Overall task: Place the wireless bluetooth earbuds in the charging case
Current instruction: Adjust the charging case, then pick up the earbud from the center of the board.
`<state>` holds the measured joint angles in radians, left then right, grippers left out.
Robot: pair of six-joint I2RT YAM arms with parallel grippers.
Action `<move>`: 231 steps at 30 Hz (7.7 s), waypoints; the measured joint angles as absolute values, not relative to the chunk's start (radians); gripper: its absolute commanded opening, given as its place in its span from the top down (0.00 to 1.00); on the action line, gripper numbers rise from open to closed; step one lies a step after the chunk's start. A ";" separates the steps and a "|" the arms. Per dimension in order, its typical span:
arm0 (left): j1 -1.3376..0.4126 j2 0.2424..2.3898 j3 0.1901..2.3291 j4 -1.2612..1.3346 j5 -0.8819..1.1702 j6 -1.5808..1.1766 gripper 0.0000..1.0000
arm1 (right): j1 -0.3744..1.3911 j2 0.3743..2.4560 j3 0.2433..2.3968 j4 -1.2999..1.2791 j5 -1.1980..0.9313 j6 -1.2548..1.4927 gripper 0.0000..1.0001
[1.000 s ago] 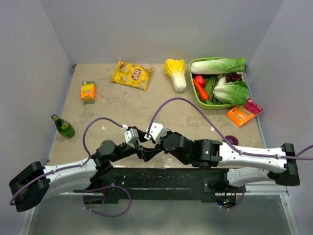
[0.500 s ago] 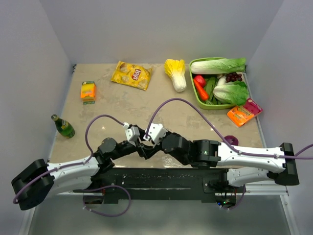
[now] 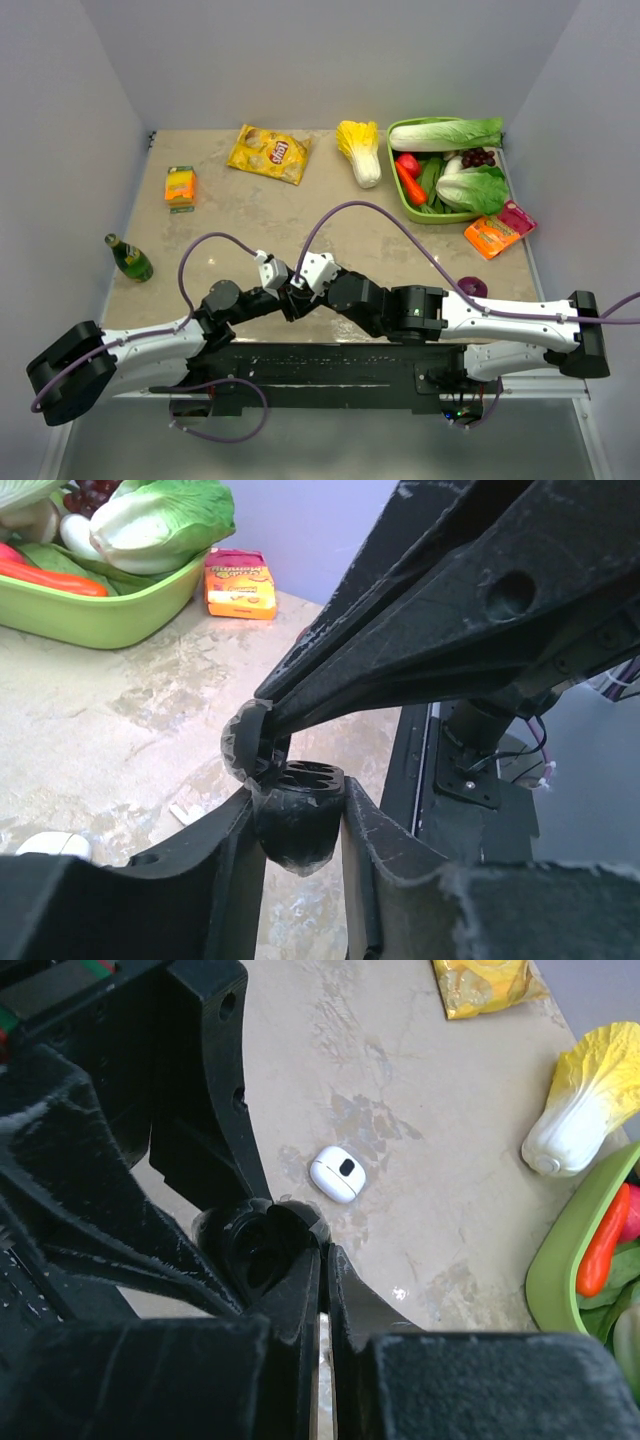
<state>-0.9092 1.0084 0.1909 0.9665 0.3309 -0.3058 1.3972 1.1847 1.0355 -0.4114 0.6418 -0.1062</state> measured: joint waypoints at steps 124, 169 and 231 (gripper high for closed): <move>-0.897 0.714 0.050 1.266 0.156 -0.471 1.00 | 1.015 1.382 0.551 0.009 0.302 0.676 0.69; -0.897 0.722 0.050 1.262 0.156 -0.472 1.00 | 1.132 1.404 0.579 -0.045 0.271 0.621 1.00; -0.897 0.733 0.050 1.254 0.156 -0.472 1.00 | 1.073 1.401 0.608 -0.105 0.427 0.694 0.63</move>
<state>-0.8967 0.7330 0.0498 1.2545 0.1558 -0.4717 1.0729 1.4010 0.6079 -0.1055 0.4267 0.6941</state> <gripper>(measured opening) 0.347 0.368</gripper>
